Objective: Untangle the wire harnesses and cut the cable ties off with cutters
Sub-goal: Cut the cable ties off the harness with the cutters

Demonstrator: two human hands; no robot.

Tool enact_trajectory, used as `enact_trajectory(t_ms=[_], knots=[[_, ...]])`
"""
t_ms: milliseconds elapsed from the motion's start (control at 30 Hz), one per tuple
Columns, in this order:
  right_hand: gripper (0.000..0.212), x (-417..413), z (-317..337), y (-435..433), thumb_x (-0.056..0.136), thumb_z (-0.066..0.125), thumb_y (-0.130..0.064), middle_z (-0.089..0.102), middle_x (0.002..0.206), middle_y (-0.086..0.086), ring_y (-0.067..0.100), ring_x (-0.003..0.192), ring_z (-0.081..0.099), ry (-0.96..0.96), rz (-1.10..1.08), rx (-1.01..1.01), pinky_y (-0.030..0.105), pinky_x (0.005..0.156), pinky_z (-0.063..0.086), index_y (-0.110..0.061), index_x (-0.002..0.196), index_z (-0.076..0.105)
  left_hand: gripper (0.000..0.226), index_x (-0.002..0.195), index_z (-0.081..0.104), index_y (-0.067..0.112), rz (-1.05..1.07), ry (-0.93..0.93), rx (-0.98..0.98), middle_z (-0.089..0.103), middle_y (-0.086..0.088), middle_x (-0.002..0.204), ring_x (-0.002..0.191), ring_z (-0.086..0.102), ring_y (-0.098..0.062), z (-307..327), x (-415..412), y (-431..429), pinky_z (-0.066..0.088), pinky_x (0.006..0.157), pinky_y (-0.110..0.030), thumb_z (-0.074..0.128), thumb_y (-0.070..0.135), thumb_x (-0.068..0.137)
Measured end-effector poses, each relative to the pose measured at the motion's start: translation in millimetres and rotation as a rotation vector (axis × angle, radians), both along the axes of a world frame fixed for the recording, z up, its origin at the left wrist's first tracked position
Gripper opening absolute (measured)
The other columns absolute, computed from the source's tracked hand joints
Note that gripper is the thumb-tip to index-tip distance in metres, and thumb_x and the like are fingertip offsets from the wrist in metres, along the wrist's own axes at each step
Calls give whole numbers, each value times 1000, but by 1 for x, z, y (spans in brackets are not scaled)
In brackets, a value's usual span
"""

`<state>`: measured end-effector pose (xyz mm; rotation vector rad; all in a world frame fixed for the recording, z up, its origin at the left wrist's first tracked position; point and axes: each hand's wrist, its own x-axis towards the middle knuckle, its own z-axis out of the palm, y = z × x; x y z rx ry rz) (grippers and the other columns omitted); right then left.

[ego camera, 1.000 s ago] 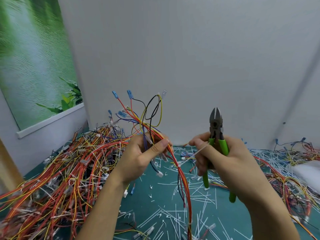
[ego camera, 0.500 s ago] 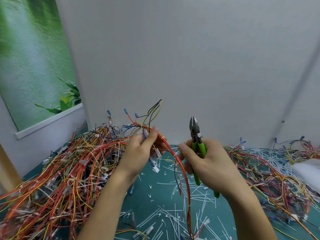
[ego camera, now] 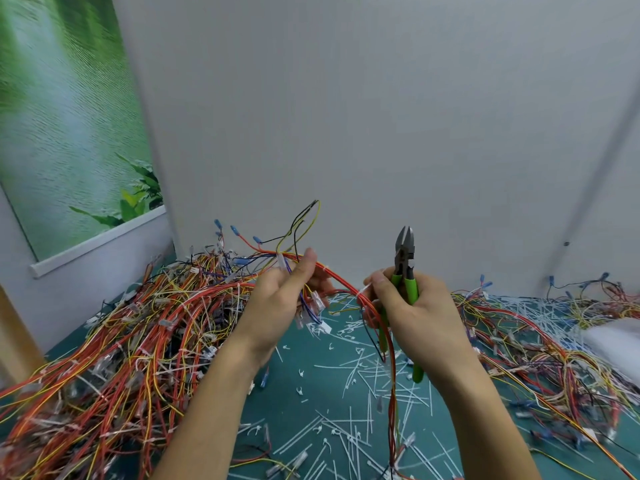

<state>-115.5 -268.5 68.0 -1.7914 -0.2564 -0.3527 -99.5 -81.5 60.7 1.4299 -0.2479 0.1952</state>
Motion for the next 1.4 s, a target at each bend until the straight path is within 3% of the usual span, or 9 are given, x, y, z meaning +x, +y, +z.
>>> enact_trajectory(t_ms=[100, 200, 367, 533, 700, 867, 1033, 1167, 1400], knots=[[23, 0, 0, 1, 101, 60, -30, 69, 73, 11, 33, 72, 68, -2, 20, -37, 49, 72, 59, -21, 82, 69, 56, 82, 79, 17, -1, 11, -37, 76, -17, 91, 81, 72, -29, 1, -1, -1, 58, 77, -35, 58, 69, 83], [13, -1, 0, 1, 100, 63, -31, 68, 75, 11, 33, 74, 67, -29, 50, -47, 55, 76, 59, -29, 89, 67, 57, 81, 79, 18, -5, 8, -64, 76, -19, 91, 79, 72, -29, 1, -2, -1, 59, 73, -33, 52, 69, 86], [16, -2, -1, -1, 100, 63, -30, 66, 74, 14, 34, 72, 64, -67, 68, -14, 40, 70, 55, -24, 86, 67, 64, 85, 78, 14, -64, 70, -131, 75, -19, 92, 79, 71, -29, -1, 1, 1, 57, 77, -37, 40, 65, 92], [24, 0, -1, 2, 99, 66, -24, 70, 70, 10, 14, 59, 63, -108, -46, 127, 27, 59, 53, -10, 80, 69, 35, 89, 74, 7, -130, 88, -139, 66, -15, 82, 74, 65, -25, -3, 4, 5, 53, 67, -32, 54, 36, 91], [25, 3, -2, -2, 99, 67, -26, 68, 71, 13, 21, 61, 62, -139, -142, 190, 37, 60, 53, -12, 78, 69, 25, 92, 72, 6, -148, 82, -11, 68, -15, 82, 82, 64, -25, -5, 4, 10, 56, 74, -33, 62, 28, 87], [24, 6, -4, -2, 99, 67, -27, 69, 71, 11, 17, 61, 65, -121, -151, 225, 30, 56, 55, -16, 79, 70, 14, 76, 79, 23, -43, -19, 89, 75, -14, 88, 82, 71, -21, -9, 7, 4, 60, 79, -33, 68, 27, 84], [22, 7, -5, -1, 99, 67, -27, 70, 73, 12, 24, 64, 69, -92, -132, 180, 34, 59, 58, -14, 83, 71, 22, 88, 72, 13, -93, 33, -28, 76, -19, 96, 85, 75, -31, -13, 8, -4, 61, 82, -40, 71, 35, 86], [22, 8, -6, 1, 100, 64, -26, 66, 70, 16, 19, 61, 59, -71, -53, 51, 42, 62, 53, -12, 84, 69, 34, 99, 72, 10, -173, 110, -178, 76, -18, 102, 83, 73, -25, -12, 6, -20, 58, 73, -31, 83, 33, 76], [26, 10, -7, -3, 102, 59, -30, 68, 71, 9, 25, 69, 63, -46, 10, -145, 39, 66, 52, -16, 83, 70, 29, 88, 66, 18, -185, 112, -313, 73, -15, 93, 80, 74, -25, -15, 6, -32, 58, 66, -31, 85, 11, 67]])
